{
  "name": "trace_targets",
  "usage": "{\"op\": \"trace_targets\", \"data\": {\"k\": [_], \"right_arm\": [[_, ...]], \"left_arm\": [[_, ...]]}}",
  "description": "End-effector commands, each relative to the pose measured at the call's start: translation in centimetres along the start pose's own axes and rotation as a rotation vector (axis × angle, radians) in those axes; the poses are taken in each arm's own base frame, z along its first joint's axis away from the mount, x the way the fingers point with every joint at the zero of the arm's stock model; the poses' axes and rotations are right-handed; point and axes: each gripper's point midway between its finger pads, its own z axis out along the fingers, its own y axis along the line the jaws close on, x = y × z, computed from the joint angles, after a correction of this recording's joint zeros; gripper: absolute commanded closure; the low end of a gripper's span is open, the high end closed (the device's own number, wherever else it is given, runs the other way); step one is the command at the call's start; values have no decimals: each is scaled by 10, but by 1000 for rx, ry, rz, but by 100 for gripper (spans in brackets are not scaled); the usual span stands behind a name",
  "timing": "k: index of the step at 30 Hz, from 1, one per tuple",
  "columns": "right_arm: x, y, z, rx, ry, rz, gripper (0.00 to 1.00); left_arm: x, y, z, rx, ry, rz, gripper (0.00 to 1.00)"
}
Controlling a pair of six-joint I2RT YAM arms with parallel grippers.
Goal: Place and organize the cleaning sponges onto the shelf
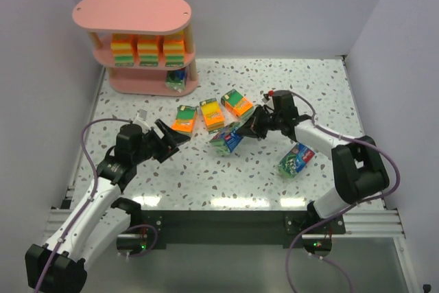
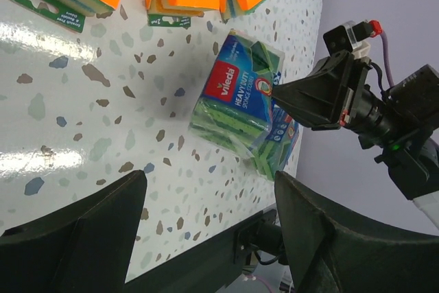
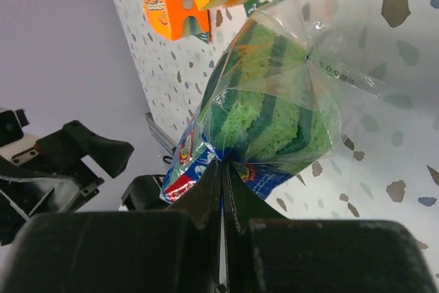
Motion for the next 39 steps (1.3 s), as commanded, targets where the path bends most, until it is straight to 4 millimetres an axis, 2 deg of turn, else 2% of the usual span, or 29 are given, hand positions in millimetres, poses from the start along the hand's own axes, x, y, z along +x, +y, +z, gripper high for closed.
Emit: {"op": "trace_targets", "data": {"k": [1,6,12,14,15,16,17,18,20,21,23,26,27,29,30,32,33,35,38,39], "right_arm": [[8,-7,11,-62,40,0,100],[22,-57,11,98,48,-43,100],[34,-93,-9,264,59,-135,100],[42,-106,-21,335,80,-150,90],[39,-110,-25,370,64,-160,80],[40,-111,-29,388,62,-166,61],[44,-114,-35,409,74,-166,54],[41,-108,-40,409,53,-181,43],[42,-107,-50,440,41,-184,36],[38,-99,-55,435,19,-195,31],[38,-95,-61,444,10,-187,31],[37,-84,-65,417,-13,-172,30],[36,-82,-65,413,-19,-165,30],[36,-80,-65,408,-28,-153,30],[35,-79,-65,408,-33,-150,30],[34,-76,-68,408,-40,-142,30],[34,-74,-69,407,-44,-143,29],[33,-68,-74,407,-52,-148,28],[32,-63,-83,413,-68,-158,25],[30,-61,-85,414,-81,-165,24]], "left_arm": [[-6,-12,-2,28,-20,4,20],[-6,-11,1,34,-22,-1,20],[-5,-9,3,39,-21,-11,20],[-4,-9,4,39,-15,-12,20],[-5,-9,5,41,-17,-12,20],[-4,-9,5,41,-15,-13,20],[-4,-9,6,44,-11,-14,20],[-4,-9,7,44,-9,-14,20],[-3,-9,8,44,-5,-15,21],[-2,-10,9,47,0,-15,21],[1,-11,12,44,5,-16,22],[17,-17,22,48,47,-15,27],[31,-20,30,40,70,-21,30],[44,-26,37,34,86,-27,33],[59,-27,45,10,96,-46,36],[64,-34,55,-8,49,-68,40],[84,-39,60,-15,79,-88,40],[95,-49,65,-29,55,-129,40],[100,-49,76,-53,6,-172,42],[103,-60,83,-24,4,-205,42]]}}
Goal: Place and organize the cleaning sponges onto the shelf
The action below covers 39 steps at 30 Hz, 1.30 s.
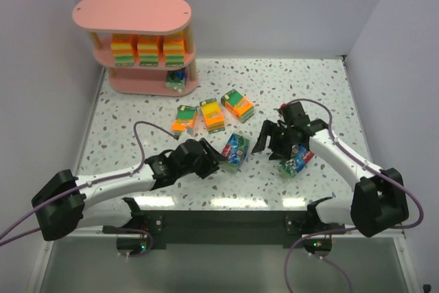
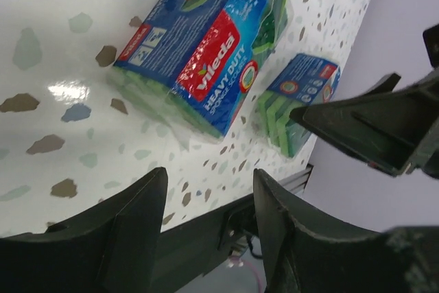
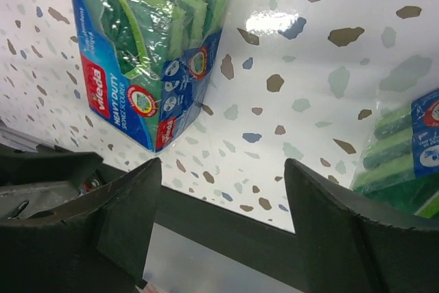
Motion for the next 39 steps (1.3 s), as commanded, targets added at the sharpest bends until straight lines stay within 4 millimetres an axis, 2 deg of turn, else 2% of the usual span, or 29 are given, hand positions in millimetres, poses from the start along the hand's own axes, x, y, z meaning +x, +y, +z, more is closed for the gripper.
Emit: {"op": "trace_targets", "data": {"k": [1,7,11,13,18,19,21,25,29,31,39], "right_arm": [[-12,11,-26,-5,-75,-13,24],[-12,12,-43,4,-114,-36,23],[-9,10,-49,11,-115,-38,23],[-7,8,-50,16,-112,-34,23],[-4,5,-51,23,-114,-35,23],[-4,4,-50,24,-112,-35,22],[-3,3,-49,26,-108,-32,22],[-5,5,-50,23,-114,-35,22],[-7,5,-53,31,-123,-44,21],[-7,4,-53,33,-124,-46,21],[-5,2,-52,35,-122,-45,21]], "left_arm": [[-28,-54,9,131,-169,-170,42],[-29,-73,37,115,-181,-172,43],[-16,-65,51,78,-121,-185,45],[-12,-62,50,72,-103,-187,47],[-19,-68,28,84,-135,-194,53],[-19,-60,25,49,-143,-190,55],[-20,-65,19,55,-142,-191,54],[-6,-45,23,-14,-92,-205,46],[6,-19,29,-53,-65,-244,44],[6,-15,31,-61,-77,-240,44],[-4,-24,42,-50,-120,-231,44]]}}
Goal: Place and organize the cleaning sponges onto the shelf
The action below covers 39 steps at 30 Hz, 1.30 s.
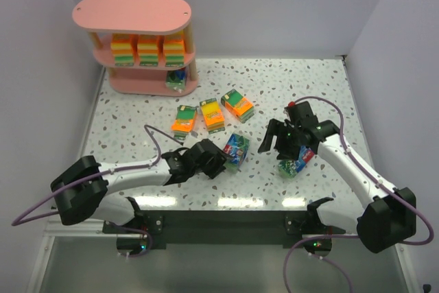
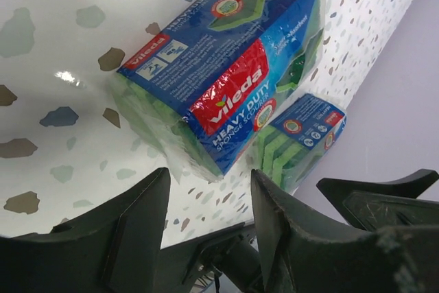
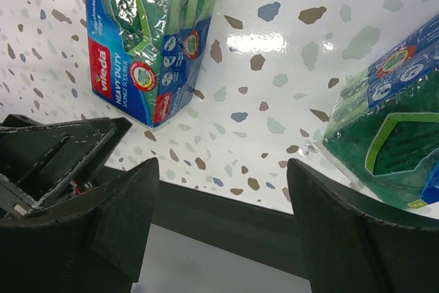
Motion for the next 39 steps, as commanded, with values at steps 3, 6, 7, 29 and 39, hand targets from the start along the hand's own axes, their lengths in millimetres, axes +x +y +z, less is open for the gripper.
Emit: {"op": "trace_targets", "data": {"k": [3,6,7,29,39], "right_arm": [[-5,3,-10,-12,-35,-20,21],[-4,2,-11,-10,-36,-21,21],[-4,2,-12,-11,-41,-22,21],[-5,2,-16,-11,-49,-30,21],[-6,3,-10,-13,-34,-40,21]], "left_arm": [[-6,-21,13,45,-29,-19,44],[-9,-15,23,33,-22,-31,45],[-13,-15,26,39,-31,-40,46],[-27,-11,-43,111,-22,6,100],[-103,28,-124,54,-325,-41,100]]}}
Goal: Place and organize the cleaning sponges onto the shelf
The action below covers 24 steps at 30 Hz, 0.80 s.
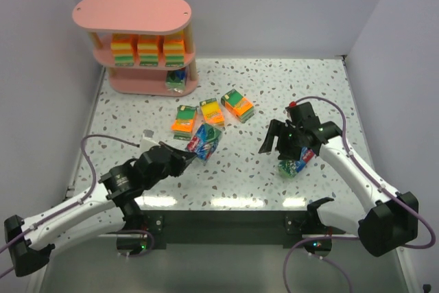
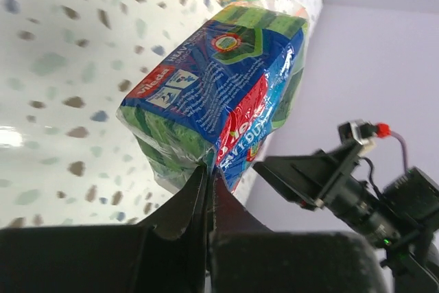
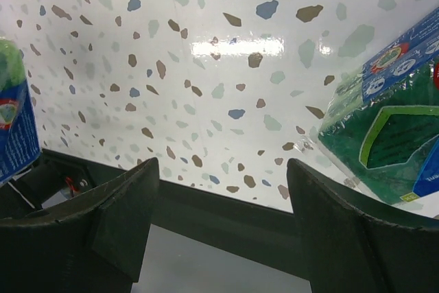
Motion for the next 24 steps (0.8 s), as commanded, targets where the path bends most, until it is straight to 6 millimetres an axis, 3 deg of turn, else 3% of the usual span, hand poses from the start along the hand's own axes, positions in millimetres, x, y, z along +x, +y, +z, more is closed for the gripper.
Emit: {"op": "trace_targets", "data": {"k": [1,2,3,5,6,8,9,10,11,13,14,16,17,20,24], "right_arm": [[-6,5,-3,-15,-12,-23,21],[-7,6,-2,-15,-12,-22,21],[-8,6,-2,-18,-12,-25,22],[-8,7,-1,-17,-8,-27,22],[-9,7,-1,-18,-10,-30,22],[-9,7,0,-17,-9,-31,22],[-10,7,-2,-16,-9,-34,22],[-10,7,-3,-12,-9,-38,22],[-11,6,-4,-5,-14,-41,22],[-13,7,-6,-10,-28,-42,22],[-13,7,-7,-10,-31,-41,22],[-14,8,-7,-8,-29,-42,22],[-13,7,-7,-4,-28,-44,22],[-15,6,-7,2,-31,-44,22],[-19,7,-6,9,-36,-47,22]], "left_arm": [[-49,41,-14,-153,-210,57,100],[-54,38,-15,-130,-220,72,100],[-61,21,-15,-46,-208,99,100],[-63,22,-2,-11,-155,125,100],[-64,12,9,41,-76,135,100],[-67,16,22,40,-29,146,100],[-77,14,26,26,-56,180,100],[-87,-7,22,58,-86,201,100],[-107,-11,21,51,-137,195,100],[-126,-17,22,57,-128,219,100],[-158,-11,19,43,-197,178,100],[-179,-4,16,69,-195,165,100],[-207,2,8,57,-263,137,100],[-240,13,-4,27,-303,128,100],[-266,26,0,21,-316,104,100]]}}
